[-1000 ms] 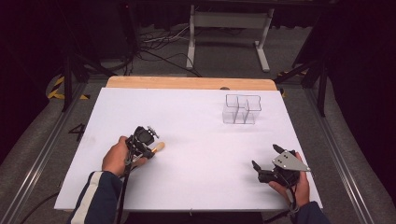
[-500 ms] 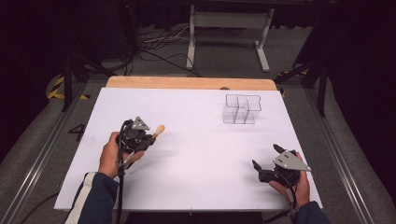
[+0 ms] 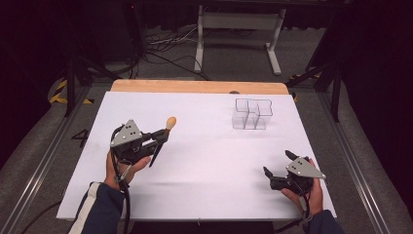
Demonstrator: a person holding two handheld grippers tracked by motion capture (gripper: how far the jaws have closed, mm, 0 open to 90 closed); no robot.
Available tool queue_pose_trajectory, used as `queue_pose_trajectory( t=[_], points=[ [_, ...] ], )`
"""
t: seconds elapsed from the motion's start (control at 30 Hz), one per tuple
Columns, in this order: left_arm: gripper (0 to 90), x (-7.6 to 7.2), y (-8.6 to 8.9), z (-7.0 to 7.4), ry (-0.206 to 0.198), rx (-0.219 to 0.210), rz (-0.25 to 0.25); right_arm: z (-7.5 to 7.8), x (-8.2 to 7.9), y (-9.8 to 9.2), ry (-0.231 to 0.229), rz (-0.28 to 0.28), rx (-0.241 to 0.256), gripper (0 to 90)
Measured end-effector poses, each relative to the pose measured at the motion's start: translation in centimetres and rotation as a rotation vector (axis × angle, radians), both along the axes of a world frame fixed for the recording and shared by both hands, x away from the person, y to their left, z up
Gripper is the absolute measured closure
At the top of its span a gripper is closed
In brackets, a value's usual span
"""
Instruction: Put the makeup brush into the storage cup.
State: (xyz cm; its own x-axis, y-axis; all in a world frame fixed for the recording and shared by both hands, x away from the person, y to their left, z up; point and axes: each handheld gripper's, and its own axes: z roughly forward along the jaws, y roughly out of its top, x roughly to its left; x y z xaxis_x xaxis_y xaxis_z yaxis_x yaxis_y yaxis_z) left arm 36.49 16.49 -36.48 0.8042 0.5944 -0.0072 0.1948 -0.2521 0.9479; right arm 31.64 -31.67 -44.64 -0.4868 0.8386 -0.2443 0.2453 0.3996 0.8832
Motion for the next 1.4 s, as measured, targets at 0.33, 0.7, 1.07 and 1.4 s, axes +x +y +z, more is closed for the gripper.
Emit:
queue_pose_trajectory(
  t=[0.33,0.7,1.07,1.4],
  points=[
    [78.0,-0.9,-1.9,-1.3,-0.045,-0.079,-0.084,0.0,0.3,1.1,0.067,0.125,0.195,14.1],
    [78.0,-1.2,-4.6,-2.5,-0.033,-0.103,-0.161,1.4,1.0,6.4,0.080,0.312,0.211,16.9],
    [78.0,-1.5,-5.9,-3.2,-0.012,-0.115,-0.202,2.4,2.1,14.6,0.100,0.494,0.297,18.7],
    [77.9,-1.8,-6.5,-3.5,-0.001,-0.147,-0.208,2.7,2.8,18.7,0.090,0.498,0.348,20.9]
  ],
)
